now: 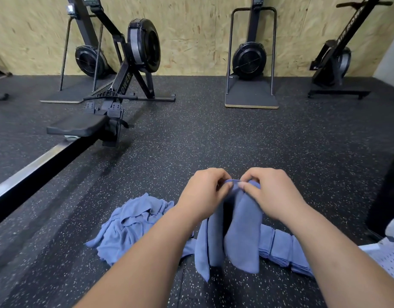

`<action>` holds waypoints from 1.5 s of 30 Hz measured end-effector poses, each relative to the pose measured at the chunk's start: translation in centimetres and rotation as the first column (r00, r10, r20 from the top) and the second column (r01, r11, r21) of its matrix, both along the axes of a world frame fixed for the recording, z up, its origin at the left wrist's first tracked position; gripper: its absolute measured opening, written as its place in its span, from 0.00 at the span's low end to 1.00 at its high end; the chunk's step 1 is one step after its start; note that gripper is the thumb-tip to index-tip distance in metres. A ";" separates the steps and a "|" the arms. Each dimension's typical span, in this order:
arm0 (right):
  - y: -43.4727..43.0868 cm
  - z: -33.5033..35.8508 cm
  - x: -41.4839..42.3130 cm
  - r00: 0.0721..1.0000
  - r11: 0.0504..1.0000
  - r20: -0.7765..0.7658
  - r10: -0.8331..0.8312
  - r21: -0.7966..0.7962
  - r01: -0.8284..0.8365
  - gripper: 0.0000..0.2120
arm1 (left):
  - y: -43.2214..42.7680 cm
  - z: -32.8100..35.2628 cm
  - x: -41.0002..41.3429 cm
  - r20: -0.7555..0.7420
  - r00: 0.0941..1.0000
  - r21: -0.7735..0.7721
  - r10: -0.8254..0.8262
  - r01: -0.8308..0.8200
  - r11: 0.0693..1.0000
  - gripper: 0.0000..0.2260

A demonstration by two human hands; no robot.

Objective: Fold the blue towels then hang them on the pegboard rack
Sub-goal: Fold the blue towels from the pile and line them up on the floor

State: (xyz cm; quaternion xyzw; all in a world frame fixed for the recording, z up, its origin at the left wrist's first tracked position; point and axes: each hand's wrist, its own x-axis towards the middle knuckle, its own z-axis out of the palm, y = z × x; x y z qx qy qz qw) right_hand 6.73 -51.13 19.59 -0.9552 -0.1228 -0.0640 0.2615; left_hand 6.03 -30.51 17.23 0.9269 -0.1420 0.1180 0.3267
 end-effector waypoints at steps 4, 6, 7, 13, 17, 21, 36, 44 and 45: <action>-0.5 0.5 0.0 0.998 0.997 0.023 -0.066 -0.027 0.066 0.05 | 0.4 0.0 0.1 -0.059 0.991 0.109 0.120 -0.114 0.987 0.03; -0.8 0.8 0.0 0.993 0.992 0.042 -0.110 -0.052 0.113 0.05 | 0.5 0.1 0.1 -0.072 0.988 0.115 0.135 -0.126 0.985 0.03; -1.2 1.0 0.1 0.986 0.986 0.063 -0.152 -0.060 0.156 0.05 | 0.7 0.2 0.2 -0.077 0.986 0.115 0.145 -0.135 0.984 0.03; -4.9 1.1 1.2 0.912 0.915 0.123 -0.390 -0.059 0.399 0.06 | 2.2 0.1 0.9 -0.101 0.980 0.101 0.170 -0.160 0.982 0.06; -6.5 0.8 1.4 0.879 0.877 0.123 -0.460 -0.087 0.472 0.05 | 3.1 -0.2 1.2 -0.117 0.978 0.047 0.173 -0.168 0.985 0.09; -4.9 0.6 0.8 0.973 0.973 0.033 -0.229 -0.027 0.230 0.10 | 2.3 -0.4 0.9 -0.077 0.991 0.018 0.108 -0.107 0.994 0.07; -0.2 -1.3 0.8 0.991 0.987 0.002 -0.134 -0.086 0.134 0.03 | 0.6 -0.2 0.5 -0.027 0.992 0.171 0.120 -0.114 0.979 0.02; -3.4 -0.5 1.7 0.967 0.968 0.042 -0.251 -0.015 0.252 0.02 | 2.3 -0.7 1.0 -0.139 0.958 0.272 0.251 -0.206 0.940 0.03; -3.8 -0.4 1.9 0.964 0.965 0.045 -0.263 0.000 0.264 0.02 | 2.4 -0.7 1.1 -0.149 0.952 0.280 0.268 -0.219 0.935 0.03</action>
